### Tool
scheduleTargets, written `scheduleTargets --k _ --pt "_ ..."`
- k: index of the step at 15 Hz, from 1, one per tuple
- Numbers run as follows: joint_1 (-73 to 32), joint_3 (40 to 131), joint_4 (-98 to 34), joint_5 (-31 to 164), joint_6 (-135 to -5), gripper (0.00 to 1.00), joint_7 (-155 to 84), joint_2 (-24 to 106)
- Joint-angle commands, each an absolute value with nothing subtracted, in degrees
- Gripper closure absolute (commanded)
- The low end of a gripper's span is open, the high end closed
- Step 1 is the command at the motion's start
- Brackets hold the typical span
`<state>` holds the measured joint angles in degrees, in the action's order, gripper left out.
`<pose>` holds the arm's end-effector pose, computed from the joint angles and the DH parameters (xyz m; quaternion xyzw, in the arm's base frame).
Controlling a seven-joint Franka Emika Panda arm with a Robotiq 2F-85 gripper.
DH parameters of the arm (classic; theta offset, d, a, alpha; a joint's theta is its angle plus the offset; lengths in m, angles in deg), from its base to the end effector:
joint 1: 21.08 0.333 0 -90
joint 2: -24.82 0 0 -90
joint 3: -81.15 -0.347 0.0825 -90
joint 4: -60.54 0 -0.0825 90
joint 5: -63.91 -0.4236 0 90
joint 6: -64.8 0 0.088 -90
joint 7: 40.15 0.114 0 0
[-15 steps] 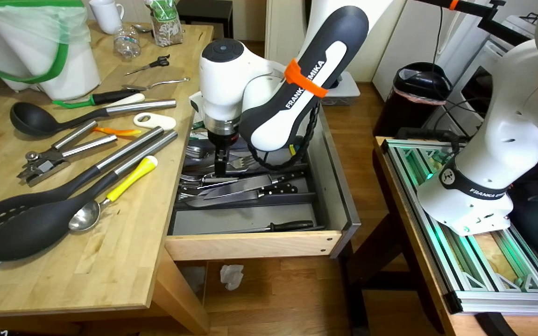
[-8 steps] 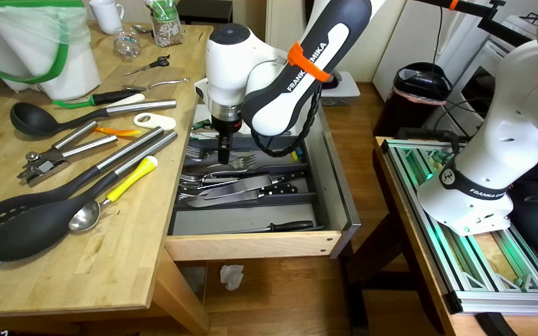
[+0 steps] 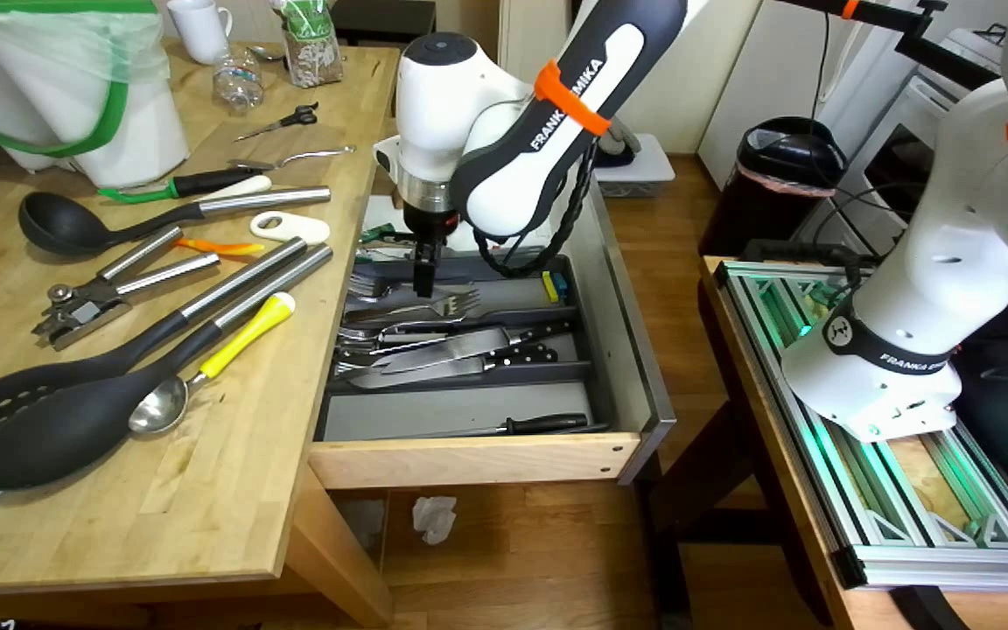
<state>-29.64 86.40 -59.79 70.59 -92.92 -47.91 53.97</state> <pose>0.6136 -0.1461 0.1736 0.9963 0.0069 0.0615 0.0603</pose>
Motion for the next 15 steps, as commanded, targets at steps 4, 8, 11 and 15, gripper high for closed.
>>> scheduleTargets --k 4,8,11,15 --pt "-34.11 81.29 -61.77 54.95 -91.60 0.00 -44.35 50.06" --pt "-33.76 82.15 -62.82 48.81 -92.45 0.00 -38.85 49.40" --pt "-33.74 82.35 -64.22 44.41 -93.02 0.00 -34.56 48.88" --pt "-34.85 81.51 -65.12 36.82 -93.10 0.00 -30.89 47.81"
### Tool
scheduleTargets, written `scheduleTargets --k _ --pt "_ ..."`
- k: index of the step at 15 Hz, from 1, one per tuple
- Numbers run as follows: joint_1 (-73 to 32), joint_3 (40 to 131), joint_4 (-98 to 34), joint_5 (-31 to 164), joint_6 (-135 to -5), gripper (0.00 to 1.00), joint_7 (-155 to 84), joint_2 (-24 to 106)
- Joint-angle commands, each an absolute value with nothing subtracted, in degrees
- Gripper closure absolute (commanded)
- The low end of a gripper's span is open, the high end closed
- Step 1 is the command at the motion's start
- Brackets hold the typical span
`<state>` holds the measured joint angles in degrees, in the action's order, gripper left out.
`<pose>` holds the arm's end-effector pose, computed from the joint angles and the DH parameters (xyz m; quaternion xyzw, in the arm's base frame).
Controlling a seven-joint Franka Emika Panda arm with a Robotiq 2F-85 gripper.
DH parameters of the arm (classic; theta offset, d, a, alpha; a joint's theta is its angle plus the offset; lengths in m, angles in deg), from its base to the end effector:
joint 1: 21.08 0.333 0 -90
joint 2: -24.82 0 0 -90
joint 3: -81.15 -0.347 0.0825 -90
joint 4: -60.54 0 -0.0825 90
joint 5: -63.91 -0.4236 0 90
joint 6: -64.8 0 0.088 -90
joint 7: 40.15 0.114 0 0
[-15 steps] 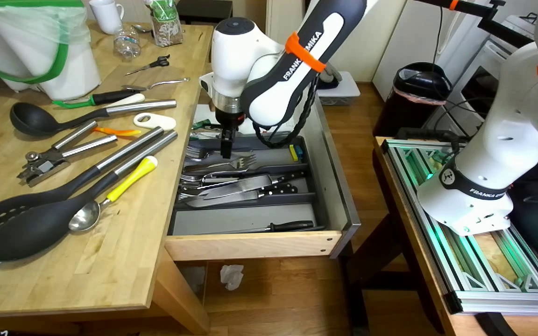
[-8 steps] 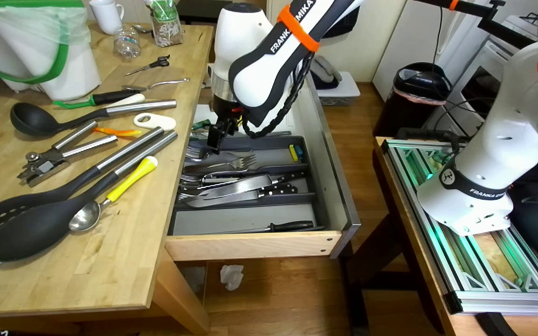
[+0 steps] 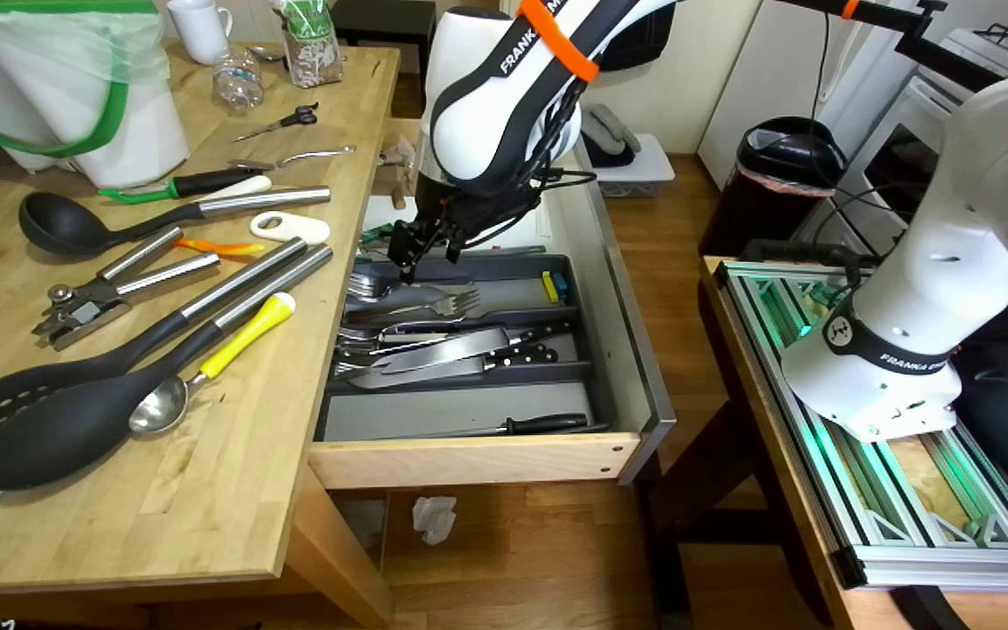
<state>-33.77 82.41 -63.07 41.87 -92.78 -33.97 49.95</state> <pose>0.5930 -0.1620 0.1925 -0.9346 0.3377 -0.0818 0.0765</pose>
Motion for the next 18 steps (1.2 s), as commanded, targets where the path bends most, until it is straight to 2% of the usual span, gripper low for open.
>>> scheduleTargets --k 1,10,17,18 --pt "-35.22 81.35 -65.21 34.76 -93.11 0.00 -30.33 47.49" --pt "-35.02 83.08 -65.72 20.58 -92.74 0.00 -25.80 45.85" --pt "-32.37 88.62 -66.40 27.70 -87.12 0.00 -20.08 45.61" --pt "-32.96 87.34 -65.36 25.06 -90.43 0.00 -21.31 47.03"
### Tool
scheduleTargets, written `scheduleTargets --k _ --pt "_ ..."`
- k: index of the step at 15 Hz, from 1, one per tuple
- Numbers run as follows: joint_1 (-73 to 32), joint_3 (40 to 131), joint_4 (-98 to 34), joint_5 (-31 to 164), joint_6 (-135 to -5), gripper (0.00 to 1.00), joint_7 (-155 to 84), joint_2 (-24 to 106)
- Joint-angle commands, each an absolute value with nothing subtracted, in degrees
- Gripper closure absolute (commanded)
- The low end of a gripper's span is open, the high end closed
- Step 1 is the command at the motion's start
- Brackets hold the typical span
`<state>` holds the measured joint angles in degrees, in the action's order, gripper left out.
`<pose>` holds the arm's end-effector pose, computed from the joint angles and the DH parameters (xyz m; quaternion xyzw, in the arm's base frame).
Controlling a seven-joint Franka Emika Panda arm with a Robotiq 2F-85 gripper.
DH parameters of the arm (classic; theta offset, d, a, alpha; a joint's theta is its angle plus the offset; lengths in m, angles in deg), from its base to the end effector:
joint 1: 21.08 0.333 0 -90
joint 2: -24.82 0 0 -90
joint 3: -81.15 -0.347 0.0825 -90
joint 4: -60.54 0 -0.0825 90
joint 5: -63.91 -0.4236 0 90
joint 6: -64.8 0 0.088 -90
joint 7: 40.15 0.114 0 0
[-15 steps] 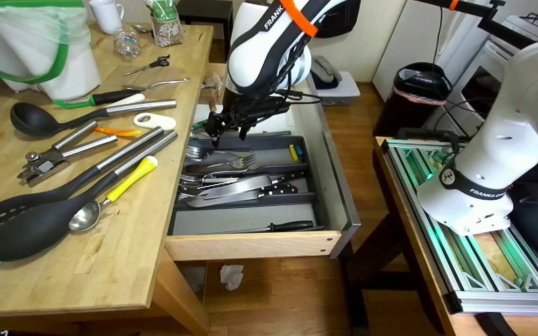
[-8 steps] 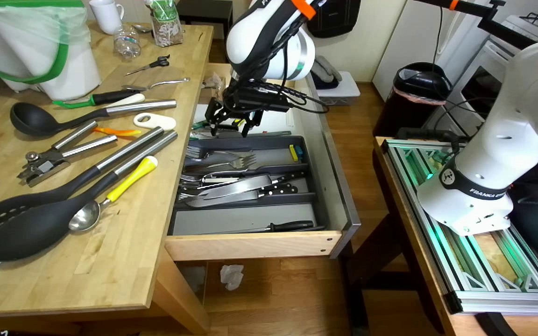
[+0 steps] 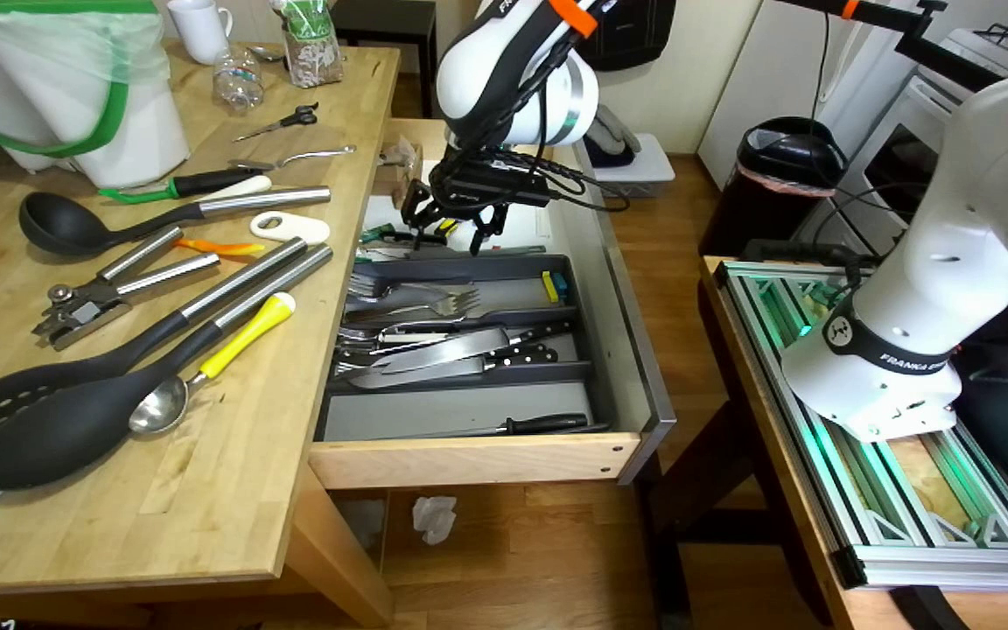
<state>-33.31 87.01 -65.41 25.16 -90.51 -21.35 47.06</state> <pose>0.5609 -0.2051 0.2025 -0.8060 0.5717 -0.0637 0.1397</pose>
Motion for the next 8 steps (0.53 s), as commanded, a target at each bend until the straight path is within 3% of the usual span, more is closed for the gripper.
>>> scheduleTargets --k 1,4,8 --pt "-32.98 87.55 -65.39 25.32 -90.03 0.00 -21.31 47.04" --pt "-32.96 87.51 -65.31 25.31 -90.06 0.00 -21.31 47.04" --pt "-28.88 92.33 -61.79 28.90 -89.66 0.00 -3.80 49.92"
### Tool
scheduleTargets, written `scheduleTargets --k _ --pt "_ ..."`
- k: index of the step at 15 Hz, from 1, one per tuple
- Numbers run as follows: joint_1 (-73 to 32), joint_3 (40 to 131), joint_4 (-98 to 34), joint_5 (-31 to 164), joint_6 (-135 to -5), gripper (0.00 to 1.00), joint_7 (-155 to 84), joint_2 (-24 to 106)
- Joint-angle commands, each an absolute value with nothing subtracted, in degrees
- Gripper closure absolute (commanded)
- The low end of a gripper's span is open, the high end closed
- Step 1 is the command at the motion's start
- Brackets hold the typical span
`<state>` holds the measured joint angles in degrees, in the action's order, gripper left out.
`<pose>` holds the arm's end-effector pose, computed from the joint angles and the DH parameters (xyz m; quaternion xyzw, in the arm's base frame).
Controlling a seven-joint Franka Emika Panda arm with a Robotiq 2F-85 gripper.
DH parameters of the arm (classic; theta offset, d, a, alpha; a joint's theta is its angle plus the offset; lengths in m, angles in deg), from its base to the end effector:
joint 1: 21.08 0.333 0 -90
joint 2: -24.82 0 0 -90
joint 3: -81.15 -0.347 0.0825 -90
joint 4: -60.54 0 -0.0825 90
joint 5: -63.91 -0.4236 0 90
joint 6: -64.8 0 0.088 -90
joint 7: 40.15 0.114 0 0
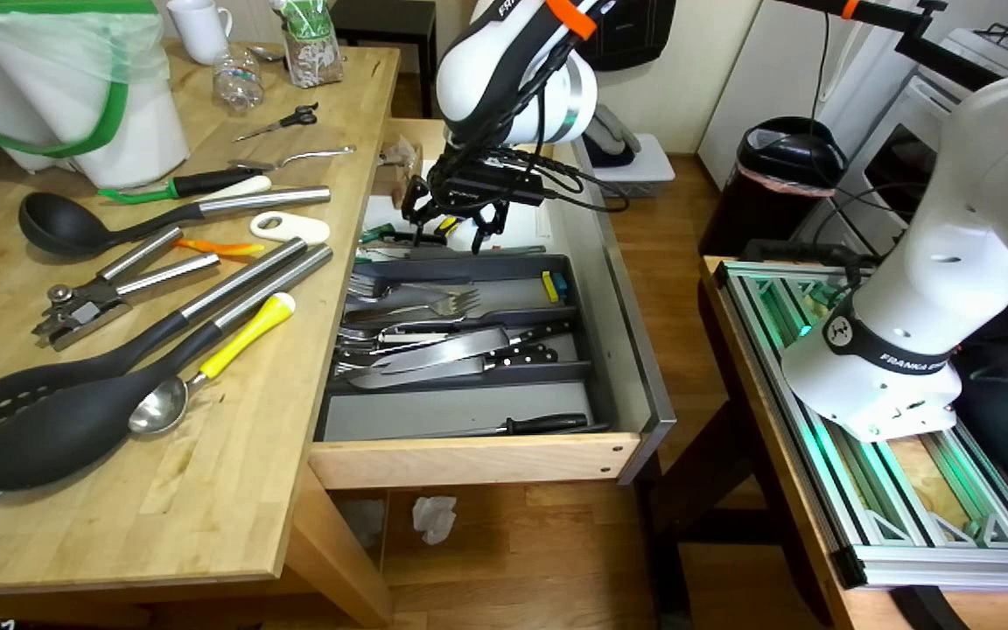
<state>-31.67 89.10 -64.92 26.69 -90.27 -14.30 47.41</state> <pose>0.5627 -0.2096 0.2034 -0.7772 0.6126 -0.0581 0.1316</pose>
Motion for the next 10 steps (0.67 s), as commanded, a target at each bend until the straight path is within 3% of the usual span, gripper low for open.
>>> scheduleTargets --k 1,10 --pt "-28.23 93.39 -61.03 29.70 -88.93 0.00 -0.07 50.28" --pt "-30.06 93.13 -54.46 27.23 -84.94 0.00 24.89 53.80"
